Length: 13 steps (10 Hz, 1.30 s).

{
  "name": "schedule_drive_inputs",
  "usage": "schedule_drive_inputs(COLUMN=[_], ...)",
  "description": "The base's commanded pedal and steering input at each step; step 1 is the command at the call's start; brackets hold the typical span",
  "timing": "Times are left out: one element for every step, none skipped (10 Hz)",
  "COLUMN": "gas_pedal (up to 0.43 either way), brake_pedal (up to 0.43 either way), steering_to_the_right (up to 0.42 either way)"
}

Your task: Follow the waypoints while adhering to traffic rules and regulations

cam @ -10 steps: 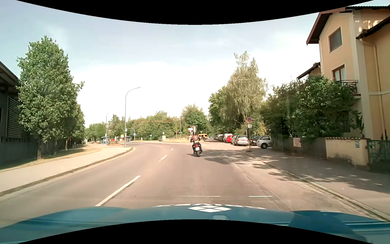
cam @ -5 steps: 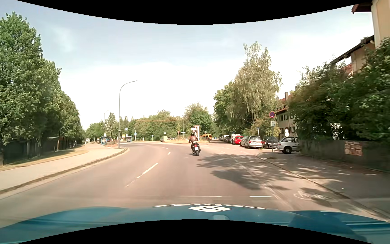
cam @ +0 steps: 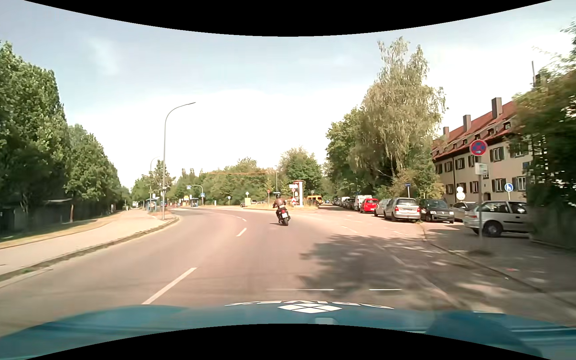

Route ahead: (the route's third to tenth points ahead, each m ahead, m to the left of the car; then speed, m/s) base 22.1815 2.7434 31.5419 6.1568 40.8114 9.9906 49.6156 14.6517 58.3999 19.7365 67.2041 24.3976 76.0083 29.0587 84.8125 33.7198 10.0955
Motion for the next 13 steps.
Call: schedule_drive_inputs(gas_pedal=[0.22, 0.22, 0.22, 0.22, 0.22, 0.22, 0.209, 0.197, 0.189, 0.189, 0.189, 0.189, 0.189], brake_pedal=[0.0, 0.0, 0.0, 0.0, 0.0, 0.0, 0.0, 0.0, 0.0, 0.0, 0.0, 0.0, 0.0], steering_to_the_right=[-0.04, -0.04, -0.041, -0.042, -0.043, -0.045, -0.048, -0.048, -0.049, -0.053, -0.055, -0.061, -0.062])
